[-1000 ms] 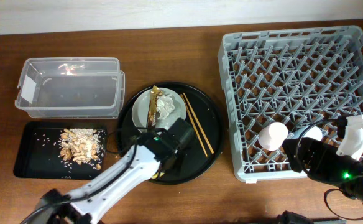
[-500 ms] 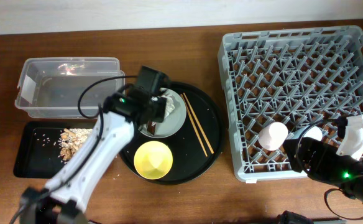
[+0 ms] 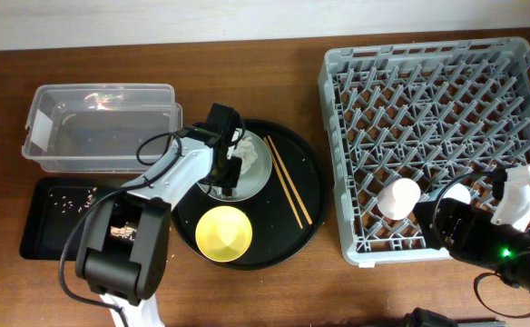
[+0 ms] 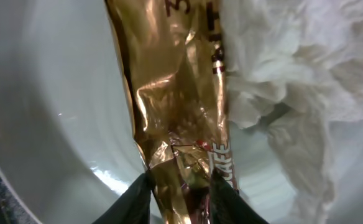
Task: Sort waste into correct bins and load items into the dishwasher rack
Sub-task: 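Grasp the Nescafe wrapper from the plate and drop it in the clear bin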
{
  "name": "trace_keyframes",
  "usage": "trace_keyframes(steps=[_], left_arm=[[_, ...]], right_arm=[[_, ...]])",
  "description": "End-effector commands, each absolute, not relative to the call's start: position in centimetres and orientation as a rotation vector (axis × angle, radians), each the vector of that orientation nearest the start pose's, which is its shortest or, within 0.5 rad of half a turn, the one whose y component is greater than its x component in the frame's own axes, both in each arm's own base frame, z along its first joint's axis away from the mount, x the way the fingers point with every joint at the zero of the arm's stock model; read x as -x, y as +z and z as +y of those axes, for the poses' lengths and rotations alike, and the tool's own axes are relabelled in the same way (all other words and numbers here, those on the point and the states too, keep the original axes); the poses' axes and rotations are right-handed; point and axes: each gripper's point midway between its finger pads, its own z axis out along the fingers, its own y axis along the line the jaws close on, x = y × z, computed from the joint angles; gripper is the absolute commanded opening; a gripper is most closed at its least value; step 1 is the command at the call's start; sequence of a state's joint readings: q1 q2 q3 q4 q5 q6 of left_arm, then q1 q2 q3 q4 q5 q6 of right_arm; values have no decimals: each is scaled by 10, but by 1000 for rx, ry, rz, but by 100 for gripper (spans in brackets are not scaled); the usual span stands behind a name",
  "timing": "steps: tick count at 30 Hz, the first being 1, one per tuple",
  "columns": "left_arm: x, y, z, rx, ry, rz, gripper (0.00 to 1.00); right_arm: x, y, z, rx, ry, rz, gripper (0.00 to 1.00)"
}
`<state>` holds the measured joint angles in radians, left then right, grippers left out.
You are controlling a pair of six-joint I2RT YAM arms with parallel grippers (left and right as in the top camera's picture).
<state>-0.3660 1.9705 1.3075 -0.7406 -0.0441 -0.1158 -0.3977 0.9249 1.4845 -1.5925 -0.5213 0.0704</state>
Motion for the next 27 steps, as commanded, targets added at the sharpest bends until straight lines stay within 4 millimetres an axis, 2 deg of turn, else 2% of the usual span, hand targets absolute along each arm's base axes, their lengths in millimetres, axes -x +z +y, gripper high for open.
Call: trace_keyframes(steps=[1, 2, 3, 4, 5, 6, 8, 11, 14, 16, 18, 19, 22, 25, 26, 27], left_arm=[[-366, 8, -141, -391, -63, 2967, 54], [-366, 8, -141, -391, -61, 2966, 55], [-366, 8, -141, -390, -60, 2966, 37], [-366, 8, -141, -389, -61, 2967, 14], [-366, 8, -140, -389, -61, 2967, 4], [-365, 8, -140, -390, -60, 2970, 0], [-364, 11, -140, -389, -59, 2971, 0], [-369, 42, -136, -344, -68, 2953, 0], [-387, 118, -124, -272, -86, 2835, 0], [-398, 153, -110, -218, -61, 2755, 0], [-407, 172, -87, -147, 13, 2698, 0], [-413, 175, -65, -86, 84, 2677, 0], [-425, 171, -33, 14, 153, 2665, 0], [-446, 148, 1, 125, 180, 2663, 0], [-452, 136, 11, 156, 191, 2671, 13], [-456, 132, 16, 170, 191, 2668, 49]], right_arm=[[-173, 313, 20, -381, 528, 2460, 93], [-173, 313, 20, -381, 528, 2460, 92], [-173, 313, 20, -381, 528, 2460, 93], [-173, 313, 20, -381, 528, 2460, 93], [-173, 313, 20, -381, 528, 2460, 93], [-173, 313, 20, -381, 528, 2460, 93], [-173, 313, 20, -381, 528, 2461, 93], [-173, 313, 20, -381, 528, 2461, 92], [-173, 313, 20, -381, 528, 2461, 93], [-173, 313, 20, -381, 528, 2461, 93], [-173, 313, 20, -381, 528, 2461, 93], [-173, 313, 20, -381, 528, 2461, 92], [-173, 313, 20, -381, 528, 2461, 92], [-173, 313, 20, -381, 528, 2461, 93], [-172, 313, 20, -382, 528, 2461, 92], [-172, 312, 20, -382, 529, 2462, 93]])
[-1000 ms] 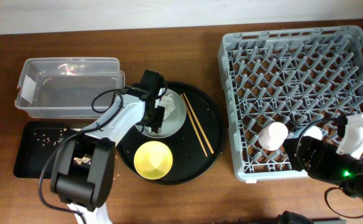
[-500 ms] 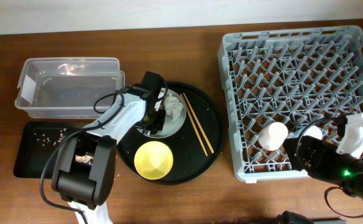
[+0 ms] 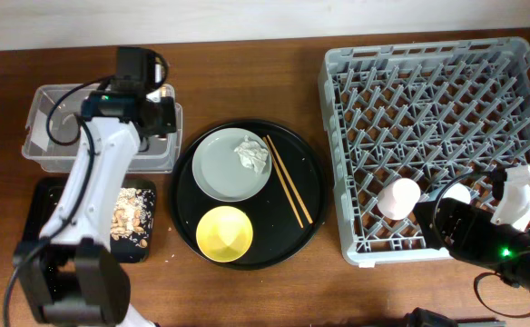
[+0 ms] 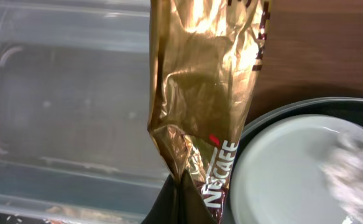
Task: Sort waste into correct bins and load items into the dishwasher rack
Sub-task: 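Grasp the Nescafe wrapper from the plate and drop it in the clear bin, then grasp the white tissue from the plate and drop it in the clear bin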
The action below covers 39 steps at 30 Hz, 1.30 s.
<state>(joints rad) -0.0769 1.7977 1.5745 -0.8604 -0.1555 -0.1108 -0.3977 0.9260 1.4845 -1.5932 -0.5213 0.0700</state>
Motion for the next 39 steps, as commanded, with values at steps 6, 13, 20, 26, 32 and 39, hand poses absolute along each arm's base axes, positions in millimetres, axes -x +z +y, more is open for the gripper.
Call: trace_keyframes(steps=[6, 13, 20, 26, 32, 39], left_arm=[[-445, 174, -44, 29, -98, 2666, 63], [-422, 120, -143, -289, -115, 2748, 75], [-409, 38, -190, -457, -105, 2864, 76], [-402, 17, -189, -469, -90, 2931, 0], [-417, 121, -161, -394, 52, 2823, 0], [-444, 199, -73, -109, 188, 2673, 0]], right_arm=[[-172, 312, 20, -383, 530, 2464, 93], [-172, 312, 20, -383, 529, 2464, 93], [-172, 312, 20, -383, 530, 2464, 93], [-172, 312, 20, -383, 530, 2465, 92], [-171, 311, 21, -387, 533, 2471, 93], [-169, 310, 21, -392, 537, 2479, 92]])
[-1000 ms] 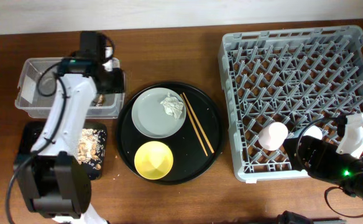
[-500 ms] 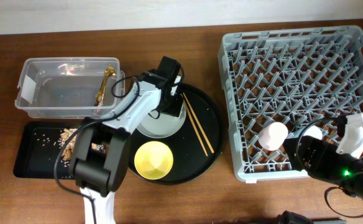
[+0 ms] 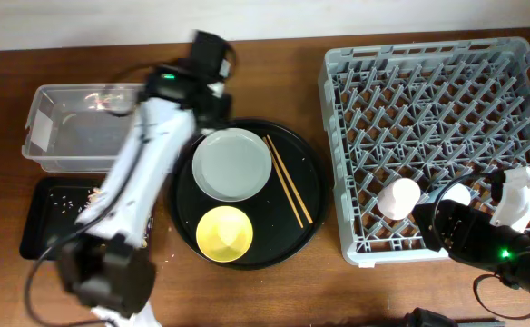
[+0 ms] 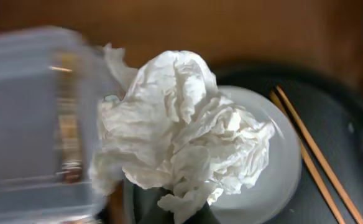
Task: Sort waste into correct bins and load items into the dishwasher rack
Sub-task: 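Grasp the white tissue from the plate and drop it in the clear bin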
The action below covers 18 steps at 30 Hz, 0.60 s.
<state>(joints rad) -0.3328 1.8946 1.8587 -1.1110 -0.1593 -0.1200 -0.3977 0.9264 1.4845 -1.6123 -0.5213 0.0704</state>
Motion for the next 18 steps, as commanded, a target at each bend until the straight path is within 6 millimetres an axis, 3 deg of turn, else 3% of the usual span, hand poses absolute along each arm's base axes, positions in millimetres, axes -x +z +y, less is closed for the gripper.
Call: trace_keyframes(steps=[1, 4, 5, 6, 7, 8, 10, 12, 16, 18], left_arm=[[-448, 194, -56, -59, 211, 2683, 0], [-460, 172, -8, 127, 236, 2709, 0], [-463, 160, 8, 171, 251, 2729, 5], [-463, 153, 16, 193, 261, 2745, 33], [-462, 144, 26, 219, 272, 2770, 68], [-458, 139, 31, 234, 278, 2795, 83], [-448, 139, 27, 232, 232, 2835, 86], [-438, 154, 14, 207, 158, 2851, 85], [-404, 203, -16, 126, 98, 2822, 86], [-379, 240, -35, 61, 66, 2765, 86]], right_arm=[[-169, 310, 21, -392, 537, 2478, 93], [-169, 310, 21, -391, 537, 2478, 93], [-169, 310, 21, -391, 537, 2478, 93], [-169, 310, 21, -391, 537, 2478, 93], [-169, 310, 21, -391, 537, 2478, 93], [-169, 310, 21, -391, 536, 2478, 94], [-169, 309, 18, -400, 506, 2485, 96], [-168, 306, 12, -413, 465, 2494, 97], [-168, 306, 12, -414, 466, 2494, 99], [-168, 306, 12, -414, 466, 2494, 99]])
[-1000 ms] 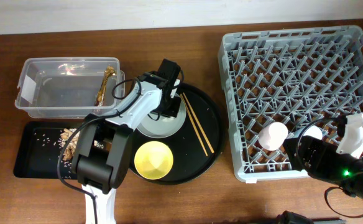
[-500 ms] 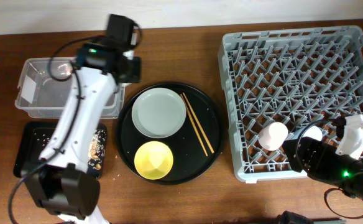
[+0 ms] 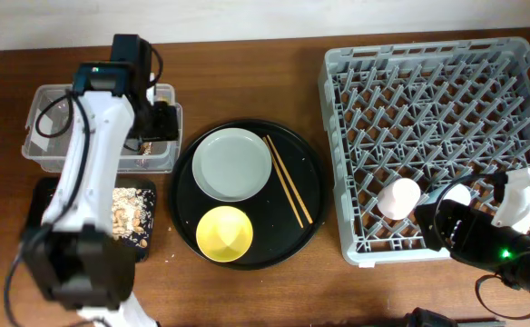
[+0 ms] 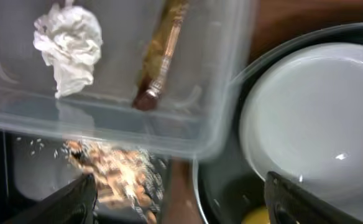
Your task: Sort waste into correct bins and load items into the dishwasher rack
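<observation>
My left gripper [image 4: 181,210] is open, its dark fingers [image 4: 69,200] spread wide with nothing between them. In the overhead view the left gripper [image 3: 156,123] hangs over the right end of the clear plastic bin [image 3: 56,150]. A crumpled white tissue [image 4: 69,45] and a gold coffee wrapper [image 4: 163,56] lie inside the bin. On the round black tray [image 3: 310,168] sit a bare white plate [image 3: 233,163], a yellow bowl [image 3: 224,231] and chopsticks [image 3: 288,193]. My right gripper [image 3: 515,202] rests at the dish rack's front right corner; whether its jaws are open or shut does not show.
The grey dish rack [image 3: 428,82] fills the right side and holds a white cup [image 3: 399,197], with another white object [image 3: 456,193] beside it. A black rectangular tray [image 3: 43,195] with food scraps [image 3: 129,207] lies in front of the clear bin.
My left gripper was shut on the tissue by the plate and the bin's edge. Now it is open over the bin and the tissue lies inside.
My left gripper was shut on the gold wrapper on the plate, beside the tissue. Then it held the wrapper over the clear bin. Later it held the tissue and the plate was bare. Now wrapper and tissue lie in the bin. The right arm stayed put.
</observation>
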{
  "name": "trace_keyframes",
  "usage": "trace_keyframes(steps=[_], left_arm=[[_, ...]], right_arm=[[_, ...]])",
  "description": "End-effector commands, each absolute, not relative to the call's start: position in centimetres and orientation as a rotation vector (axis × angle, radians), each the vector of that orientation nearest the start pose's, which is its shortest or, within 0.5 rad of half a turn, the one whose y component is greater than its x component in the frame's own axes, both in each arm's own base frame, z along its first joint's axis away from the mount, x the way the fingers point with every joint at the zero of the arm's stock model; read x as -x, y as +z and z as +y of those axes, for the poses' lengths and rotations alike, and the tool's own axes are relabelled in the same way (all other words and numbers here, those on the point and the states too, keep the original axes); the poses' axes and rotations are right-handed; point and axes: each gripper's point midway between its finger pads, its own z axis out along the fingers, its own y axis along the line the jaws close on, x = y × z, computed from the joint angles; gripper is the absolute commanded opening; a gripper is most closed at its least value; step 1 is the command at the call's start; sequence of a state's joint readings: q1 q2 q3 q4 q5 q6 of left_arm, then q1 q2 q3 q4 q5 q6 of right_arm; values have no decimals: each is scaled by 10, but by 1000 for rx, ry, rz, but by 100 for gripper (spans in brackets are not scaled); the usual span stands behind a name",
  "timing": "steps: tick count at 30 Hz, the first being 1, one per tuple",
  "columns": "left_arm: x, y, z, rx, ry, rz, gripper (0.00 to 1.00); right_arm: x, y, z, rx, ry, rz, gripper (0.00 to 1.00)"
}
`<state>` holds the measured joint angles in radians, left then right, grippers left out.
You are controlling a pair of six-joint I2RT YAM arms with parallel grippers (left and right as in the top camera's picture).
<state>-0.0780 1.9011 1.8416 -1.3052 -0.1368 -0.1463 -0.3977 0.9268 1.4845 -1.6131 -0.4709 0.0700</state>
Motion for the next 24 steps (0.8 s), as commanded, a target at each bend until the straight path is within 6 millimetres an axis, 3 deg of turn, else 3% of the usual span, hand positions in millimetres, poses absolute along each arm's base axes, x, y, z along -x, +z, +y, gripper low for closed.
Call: trace_keyframes(steps=[1, 5, 6, 8, 10, 14, 18, 21, 24], left_arm=[[-354, 268, -47, 4, 42, 2718, 86], [-302, 324, -63, -91, -23, 2580, 87], [-291, 334, -64, -106, -37, 2550, 97], [-262, 357, -65, -136, -78, 2473, 99], [-240, 372, -69, -164, -147, 2417, 99], [-207, 397, -58, -153, -177, 2304, 99], [-175, 411, -47, -144, -196, 2227, 99], [-163, 413, -34, -115, -147, 2201, 99], [-184, 427, -18, -48, -47, 2055, 99]], right_arm=[[-168, 306, 12, -414, 466, 2494, 99], [-168, 306, 12, -414, 466, 2494, 99], [-168, 306, 12, -414, 466, 2494, 99], [-168, 306, 12, -414, 466, 2494, 99], [-168, 306, 12, -414, 466, 2494, 99], [-168, 306, 12, -414, 466, 2494, 99], [-168, 306, 12, -414, 466, 2494, 98], [-168, 306, 12, -414, 466, 2494, 99], [-168, 306, 12, -414, 466, 2494, 99]])
